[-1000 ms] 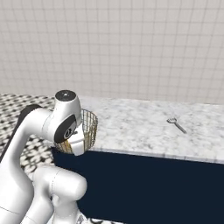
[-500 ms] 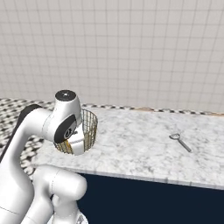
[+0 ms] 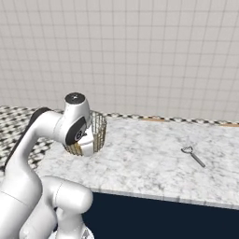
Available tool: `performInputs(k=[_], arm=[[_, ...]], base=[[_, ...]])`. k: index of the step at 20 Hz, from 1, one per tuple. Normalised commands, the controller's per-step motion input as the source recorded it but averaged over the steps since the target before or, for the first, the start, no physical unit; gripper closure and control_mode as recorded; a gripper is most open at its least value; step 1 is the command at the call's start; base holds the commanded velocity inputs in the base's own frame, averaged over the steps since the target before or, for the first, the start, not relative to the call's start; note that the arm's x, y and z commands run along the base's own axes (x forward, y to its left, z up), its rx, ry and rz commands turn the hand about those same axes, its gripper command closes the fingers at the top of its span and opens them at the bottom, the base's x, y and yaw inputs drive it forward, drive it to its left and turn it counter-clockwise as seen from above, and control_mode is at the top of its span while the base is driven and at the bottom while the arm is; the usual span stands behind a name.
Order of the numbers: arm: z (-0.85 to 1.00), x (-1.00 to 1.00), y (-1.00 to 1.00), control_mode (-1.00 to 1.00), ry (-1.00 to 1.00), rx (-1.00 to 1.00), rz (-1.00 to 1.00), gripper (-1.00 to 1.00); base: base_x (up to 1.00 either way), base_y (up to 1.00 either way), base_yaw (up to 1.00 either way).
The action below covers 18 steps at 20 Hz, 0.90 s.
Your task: Open the cabinet, pick up the bread from the cabinet and place it in the basket. Then move the basket to the dining counter.
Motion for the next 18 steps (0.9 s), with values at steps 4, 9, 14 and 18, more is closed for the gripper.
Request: performInputs(k=[4, 9, 14, 18], arm=[[-0.18, 0.78, 0.0, -1.0, 0.01, 0.0, 0.0, 1.0], [-0.75, 0.6, 0.0, -1.0, 0.1, 0.0, 0.0, 1.0], [-0.79, 0.57, 0.0, -1.0, 0.0, 0.0, 0.0, 1.0], [-0.68, 0.43, 0.0, -1.0, 0.0, 0.0, 0.0, 1.0]], base=[[0.0, 0.0, 0.0], [0.0, 0.0, 0.0], [0.0, 0.0, 0.0], [0.0, 0.0, 0.0]])
